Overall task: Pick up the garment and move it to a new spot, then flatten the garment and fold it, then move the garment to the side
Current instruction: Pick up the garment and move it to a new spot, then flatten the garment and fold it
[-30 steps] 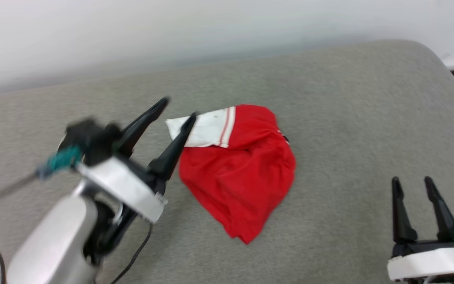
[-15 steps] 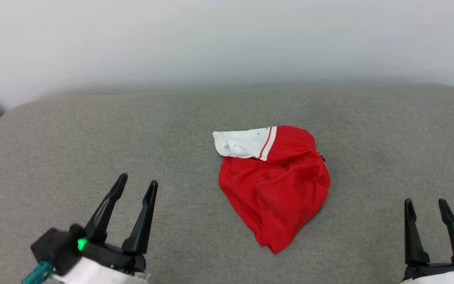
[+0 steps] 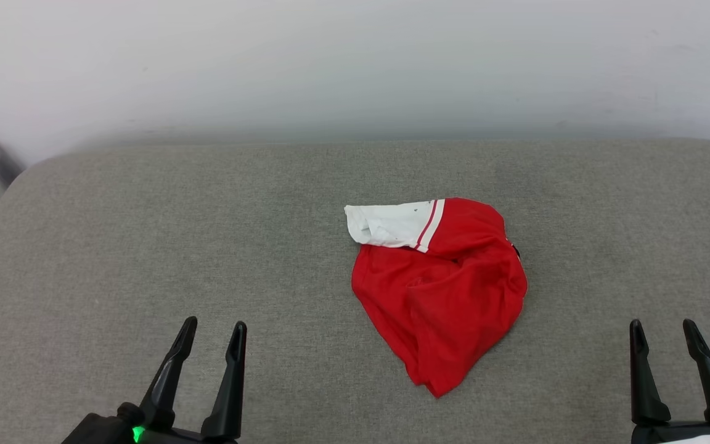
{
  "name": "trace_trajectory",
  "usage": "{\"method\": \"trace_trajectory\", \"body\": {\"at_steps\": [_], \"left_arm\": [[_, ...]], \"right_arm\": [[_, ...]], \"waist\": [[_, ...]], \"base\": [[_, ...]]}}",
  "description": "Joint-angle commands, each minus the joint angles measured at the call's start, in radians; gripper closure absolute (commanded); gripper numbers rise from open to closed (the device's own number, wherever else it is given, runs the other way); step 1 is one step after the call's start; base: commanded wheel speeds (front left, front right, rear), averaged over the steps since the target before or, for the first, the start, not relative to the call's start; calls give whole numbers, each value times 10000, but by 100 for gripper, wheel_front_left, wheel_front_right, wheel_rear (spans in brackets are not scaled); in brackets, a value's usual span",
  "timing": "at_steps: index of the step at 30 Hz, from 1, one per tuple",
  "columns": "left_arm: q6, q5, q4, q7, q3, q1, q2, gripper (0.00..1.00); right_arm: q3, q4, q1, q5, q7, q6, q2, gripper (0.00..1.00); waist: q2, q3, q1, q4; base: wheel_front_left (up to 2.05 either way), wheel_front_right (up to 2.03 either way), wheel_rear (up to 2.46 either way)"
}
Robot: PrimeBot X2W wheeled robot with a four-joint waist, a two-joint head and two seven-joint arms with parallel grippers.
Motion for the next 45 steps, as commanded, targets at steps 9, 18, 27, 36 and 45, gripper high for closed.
{"method": "trace_trajectory", "body": {"at_steps": [9,18,27,36,45], "left_arm": [[-18,-93,17,-25,360,130,-160,0],[-19,116,97,-25,379,94,-98,0],[-18,339,351,-25,224,10,34,0],[-19,305,352,-26,269,87,-67,0],[-19,233,463,-26,373,-18,104,0]], "right_arm": [[48,-64,45,-20,-16,-7,52,0],[-10,-113,-3,-27,-16,-7,101,0],[35,-66,0,-18,-16,-7,129,0],[87,-102,-4,50,-16,-7,146,0],[214,11,-105,49,-16,-7,150,0]], "waist": [[0,68,1,-187],[0,204,1,-302],[0,191,1,-322],[0,207,1,-343],[0,212,1,-543]], "base": [[0,0,0],[0,0,0],[0,0,0],[0,0,0],[0,0,0]]}}
